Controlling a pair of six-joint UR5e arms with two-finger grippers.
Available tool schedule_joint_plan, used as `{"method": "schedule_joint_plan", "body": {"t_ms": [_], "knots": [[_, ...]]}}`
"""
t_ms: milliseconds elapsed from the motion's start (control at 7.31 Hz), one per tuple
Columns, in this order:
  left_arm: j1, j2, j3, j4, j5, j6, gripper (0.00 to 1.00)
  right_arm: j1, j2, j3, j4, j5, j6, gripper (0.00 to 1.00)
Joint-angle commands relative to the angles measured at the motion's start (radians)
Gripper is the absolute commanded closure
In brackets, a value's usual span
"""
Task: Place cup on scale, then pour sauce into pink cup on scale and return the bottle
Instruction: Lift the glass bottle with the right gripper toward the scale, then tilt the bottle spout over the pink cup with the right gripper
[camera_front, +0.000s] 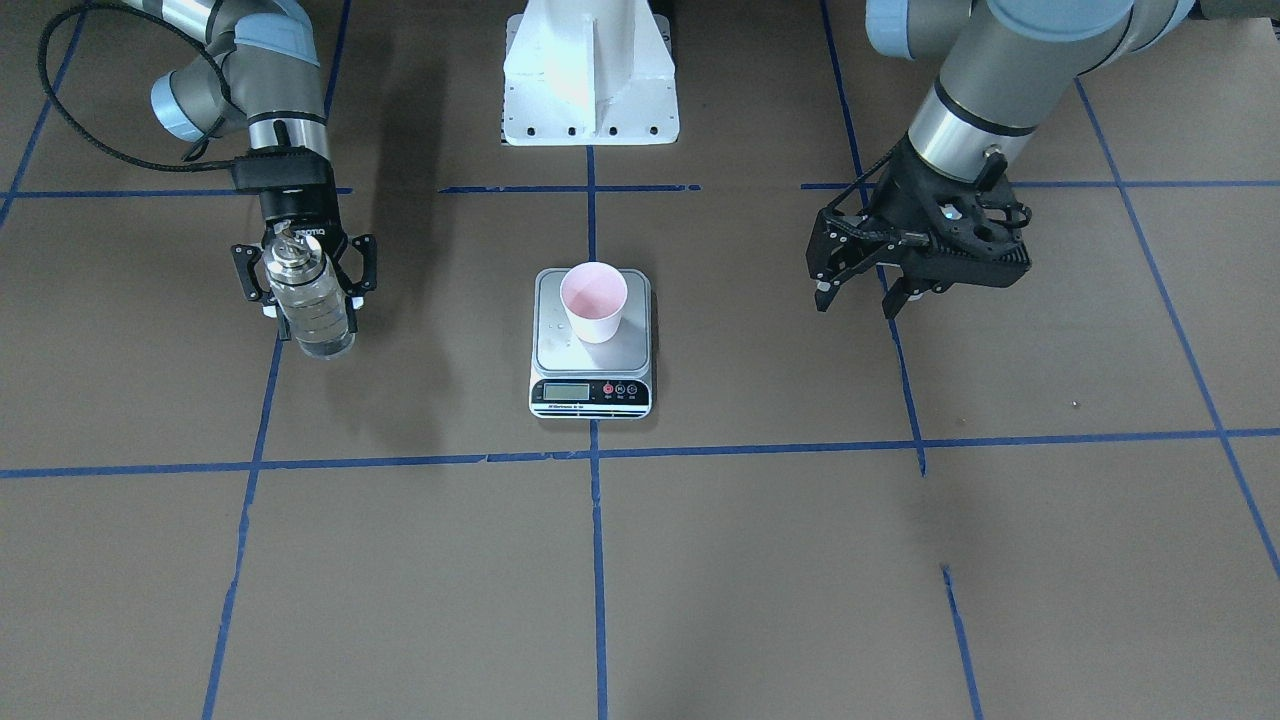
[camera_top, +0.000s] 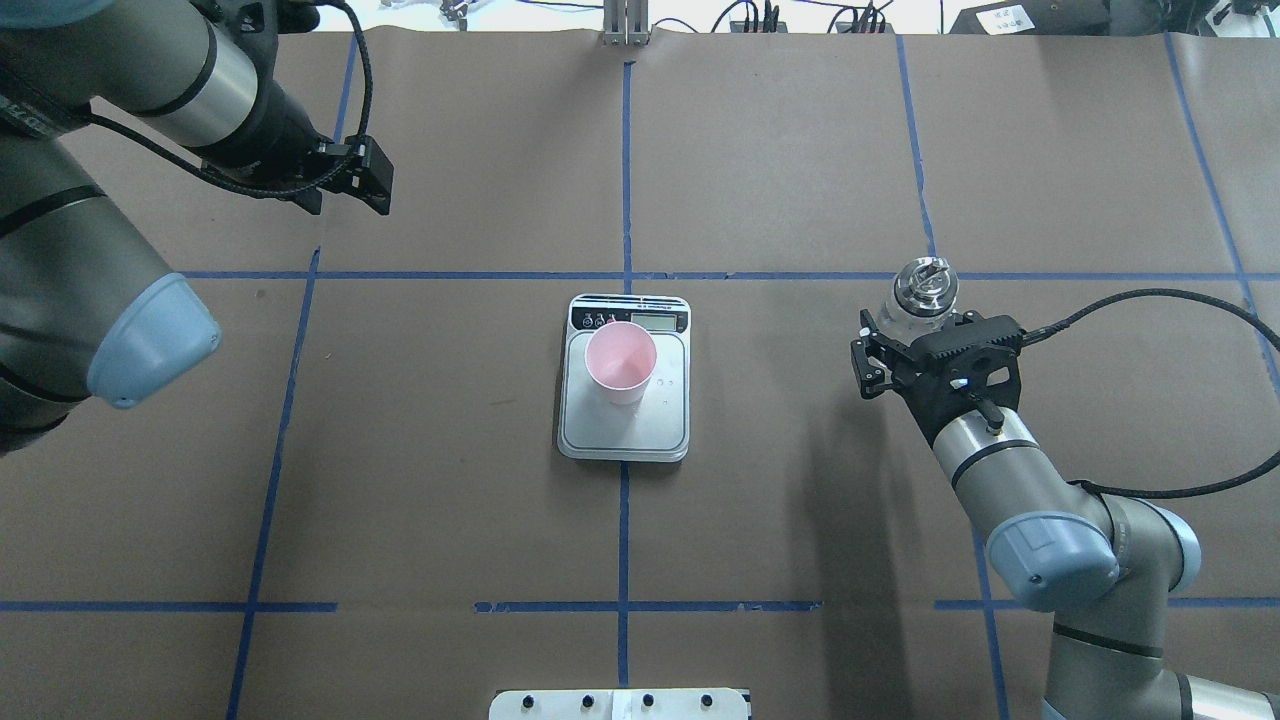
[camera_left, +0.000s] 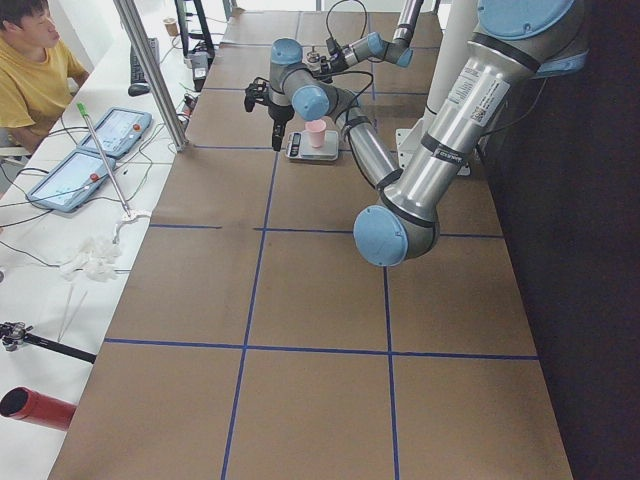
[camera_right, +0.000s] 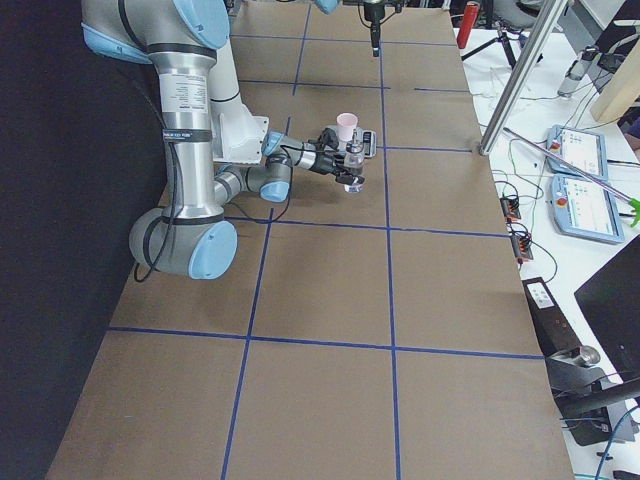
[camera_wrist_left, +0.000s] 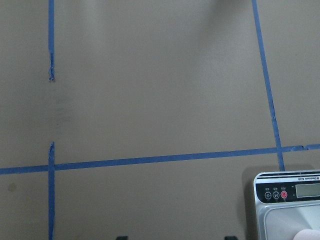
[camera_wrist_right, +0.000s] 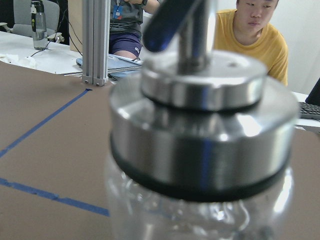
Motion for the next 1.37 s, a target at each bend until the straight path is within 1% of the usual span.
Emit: {"method": "schedule_joint_plan", "body": {"t_ms": [0, 137, 274, 410, 547, 684, 821, 957, 1094, 1231], "knots": [[-0.012, 0.003, -0.015, 0.0, 0.0, 0.012, 0.29, -0.009, 0.03, 0.004, -0.1, -0.022, -0.177, 1.0], [-0.023, 0.015, -0.03, 0.0, -0.001, 0.015, 0.29, -0.011, 0.077, 0.034, -0.284, -0.022, -0.177, 1.0], [-0.033, 0.056, -0.065, -0.002, -0.001, 0.021, 0.29, -0.009, 0.155, 0.066, -0.487, -0.02, -0.177, 1.0], [-0.055, 0.064, -0.076, 0.002, -0.003, 0.054, 0.29, -0.011, 0.23, 0.063, -0.622, -0.014, -0.177, 1.0], [-0.078, 0.079, -0.076, 0.002, -0.005, 0.09, 0.3, -0.015, 0.251, 0.066, -0.708, -0.014, -0.177, 1.0], [-0.102, 0.085, -0.076, 0.003, -0.035, 0.151, 0.3, -0.029, 0.306, 0.062, -0.792, -0.016, -0.177, 1.0], [-0.13, 0.119, -0.079, 0.0, -0.055, 0.179, 0.3, -0.038, 0.346, 0.066, -0.91, -0.016, -0.177, 1.0], [-0.141, 0.127, -0.081, 0.002, -0.055, 0.228, 0.3, -0.049, 0.367, 0.062, -0.961, -0.02, -0.178, 1.0], [-0.154, 0.145, -0.081, 0.002, -0.055, 0.237, 0.3, -0.064, 0.372, 0.065, -1.047, -0.026, -0.188, 1.0], [-0.159, 0.154, -0.078, 0.002, -0.055, 0.275, 0.3, -0.074, 0.403, 0.057, -1.101, -0.037, -0.191, 1.0]]}}
